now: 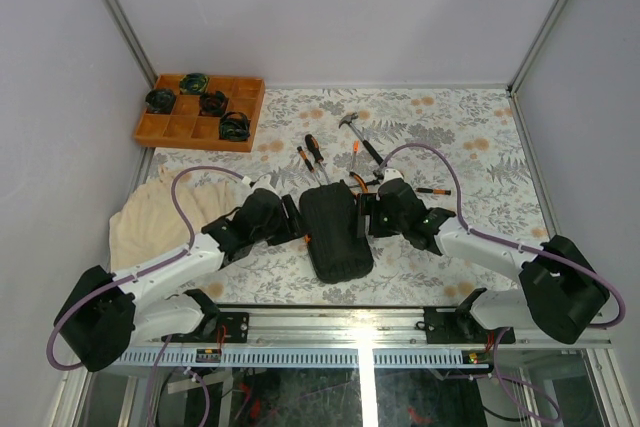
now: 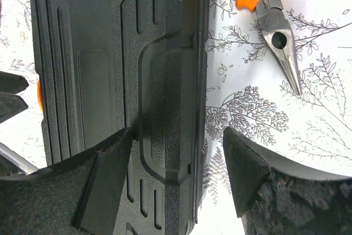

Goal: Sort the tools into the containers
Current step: Adjust the storage box at the center of the board, then open the storage box at the center of the board.

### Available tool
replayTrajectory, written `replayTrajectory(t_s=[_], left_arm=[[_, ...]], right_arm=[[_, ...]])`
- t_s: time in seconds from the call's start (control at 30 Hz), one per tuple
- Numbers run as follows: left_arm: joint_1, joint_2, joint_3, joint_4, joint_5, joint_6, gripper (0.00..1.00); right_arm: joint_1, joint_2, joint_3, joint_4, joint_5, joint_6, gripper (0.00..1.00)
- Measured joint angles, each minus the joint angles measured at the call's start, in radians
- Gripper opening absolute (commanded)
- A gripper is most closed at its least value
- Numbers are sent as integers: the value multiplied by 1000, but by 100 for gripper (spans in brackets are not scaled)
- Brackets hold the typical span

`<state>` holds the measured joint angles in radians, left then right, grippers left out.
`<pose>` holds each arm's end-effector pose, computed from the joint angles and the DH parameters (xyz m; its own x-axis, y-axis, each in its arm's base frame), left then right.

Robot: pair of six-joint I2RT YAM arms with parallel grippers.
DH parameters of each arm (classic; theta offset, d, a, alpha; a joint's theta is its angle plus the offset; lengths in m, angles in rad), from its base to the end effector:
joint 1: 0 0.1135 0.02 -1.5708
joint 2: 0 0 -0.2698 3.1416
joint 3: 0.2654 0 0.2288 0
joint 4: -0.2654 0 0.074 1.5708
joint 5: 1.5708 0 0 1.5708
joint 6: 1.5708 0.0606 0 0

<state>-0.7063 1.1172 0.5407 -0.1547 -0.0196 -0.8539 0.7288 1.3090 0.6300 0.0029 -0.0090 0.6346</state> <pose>0.1680 -0.1417 0.1961 -0.8146 -0.2958 -0.4990 0.0361 0.8327 -0.5525 0.1971 0.1767 0.1979 -0.7738 0.1039 -0.6248 -0.2638 0.8440 0.4670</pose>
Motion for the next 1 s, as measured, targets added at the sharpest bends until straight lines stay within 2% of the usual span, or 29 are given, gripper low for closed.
replayTrajectory(t_s=[0.13,0.5,1.0], left_arm=[[0,4,0,-22,-24,-6,50],[0,68,0,-23,-31,-6,48],[-7,94,42,-42,-48,-18,16]], right_arm=[[0,6,1,10,-11,-4,67],[0,26,15,11,-26,-14,66],[7,51,44,-6,-11,-11,58]])
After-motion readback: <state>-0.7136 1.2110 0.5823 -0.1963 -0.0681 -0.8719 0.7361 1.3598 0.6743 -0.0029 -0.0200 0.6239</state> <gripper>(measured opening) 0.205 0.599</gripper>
